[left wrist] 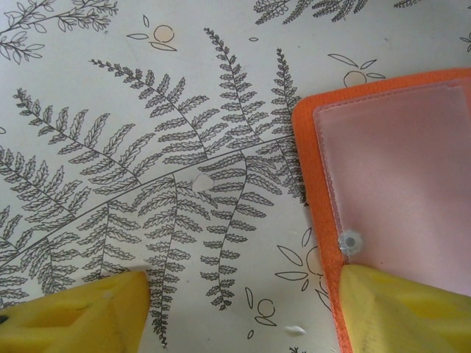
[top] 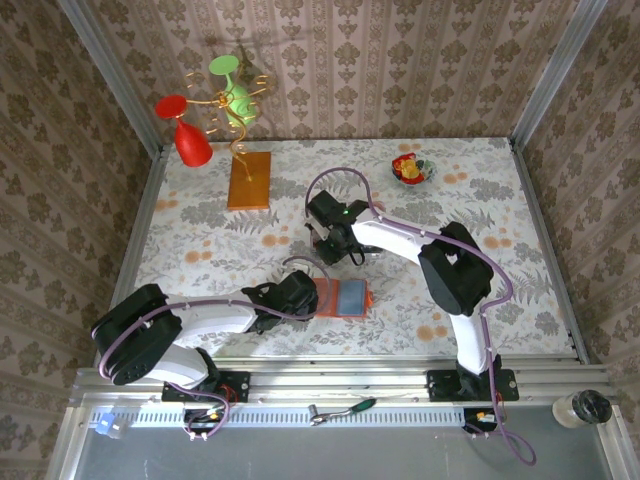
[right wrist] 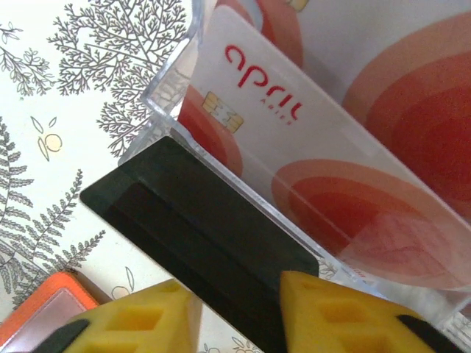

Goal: Put the credit cards into the card holder

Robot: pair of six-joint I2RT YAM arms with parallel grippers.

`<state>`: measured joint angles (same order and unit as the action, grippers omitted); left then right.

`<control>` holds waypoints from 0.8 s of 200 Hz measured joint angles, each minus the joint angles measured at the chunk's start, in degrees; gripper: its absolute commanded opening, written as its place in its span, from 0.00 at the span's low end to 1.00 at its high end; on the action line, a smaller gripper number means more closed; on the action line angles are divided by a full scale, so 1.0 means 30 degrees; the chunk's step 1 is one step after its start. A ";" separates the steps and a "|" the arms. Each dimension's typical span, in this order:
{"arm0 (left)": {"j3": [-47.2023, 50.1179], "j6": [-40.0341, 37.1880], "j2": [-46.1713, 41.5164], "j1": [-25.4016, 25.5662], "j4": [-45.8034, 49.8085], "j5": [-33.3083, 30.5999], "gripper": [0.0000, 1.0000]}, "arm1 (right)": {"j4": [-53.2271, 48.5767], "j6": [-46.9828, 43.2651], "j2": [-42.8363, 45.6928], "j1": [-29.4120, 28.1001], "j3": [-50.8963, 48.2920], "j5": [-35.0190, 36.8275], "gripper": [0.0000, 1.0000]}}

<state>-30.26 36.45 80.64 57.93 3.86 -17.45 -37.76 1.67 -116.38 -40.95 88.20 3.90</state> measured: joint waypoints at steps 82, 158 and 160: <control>-0.0007 0.0007 0.0051 0.0058 -0.0007 -0.0124 0.70 | 0.0073 -0.0066 0.0000 0.0240 0.0124 0.0721 0.13; -0.0015 0.0007 0.0051 0.0058 -0.0007 -0.0124 0.70 | 0.0066 0.0364 0.0474 0.1268 -0.0481 0.0765 0.23; -0.0015 0.0007 0.0051 0.0058 -0.0007 -0.0124 0.70 | 0.0066 0.0393 0.0474 0.1290 -0.0481 0.0743 0.23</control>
<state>-30.30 36.47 80.79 58.11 3.84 -17.82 -37.56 2.85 -114.96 -37.08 86.76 6.13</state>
